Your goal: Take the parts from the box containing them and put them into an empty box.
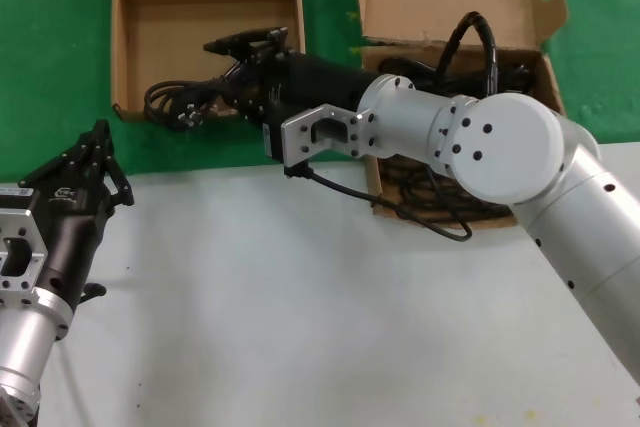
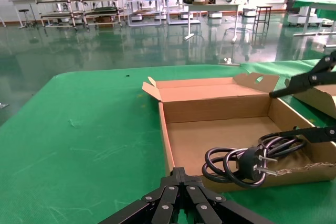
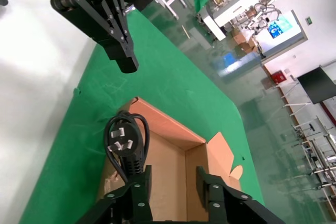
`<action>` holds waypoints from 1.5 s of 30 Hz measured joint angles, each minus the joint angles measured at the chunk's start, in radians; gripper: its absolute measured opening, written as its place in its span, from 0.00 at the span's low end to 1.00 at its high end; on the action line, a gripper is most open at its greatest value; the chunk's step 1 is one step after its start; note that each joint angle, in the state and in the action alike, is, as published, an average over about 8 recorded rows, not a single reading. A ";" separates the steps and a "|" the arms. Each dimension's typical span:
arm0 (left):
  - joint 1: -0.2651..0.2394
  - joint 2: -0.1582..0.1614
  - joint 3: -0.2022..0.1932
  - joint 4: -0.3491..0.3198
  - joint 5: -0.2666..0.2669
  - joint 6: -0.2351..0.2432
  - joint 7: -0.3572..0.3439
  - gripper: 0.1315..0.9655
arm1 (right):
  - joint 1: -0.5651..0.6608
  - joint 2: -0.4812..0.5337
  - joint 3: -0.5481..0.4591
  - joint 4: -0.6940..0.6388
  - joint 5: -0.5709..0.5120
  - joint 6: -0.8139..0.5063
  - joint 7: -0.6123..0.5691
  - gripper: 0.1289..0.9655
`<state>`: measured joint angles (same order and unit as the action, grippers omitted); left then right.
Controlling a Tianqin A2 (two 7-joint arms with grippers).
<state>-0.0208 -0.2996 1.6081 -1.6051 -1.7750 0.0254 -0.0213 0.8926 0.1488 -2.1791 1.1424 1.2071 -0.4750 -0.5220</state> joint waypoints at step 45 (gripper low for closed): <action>0.000 0.000 0.000 0.000 0.000 0.000 0.000 0.03 | -0.281 0.283 0.310 0.655 -0.008 0.032 0.279 0.98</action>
<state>-0.0208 -0.2996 1.6081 -1.6051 -1.7750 0.0254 -0.0213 0.6117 0.4319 -1.8690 1.7977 1.1991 -0.4433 -0.2432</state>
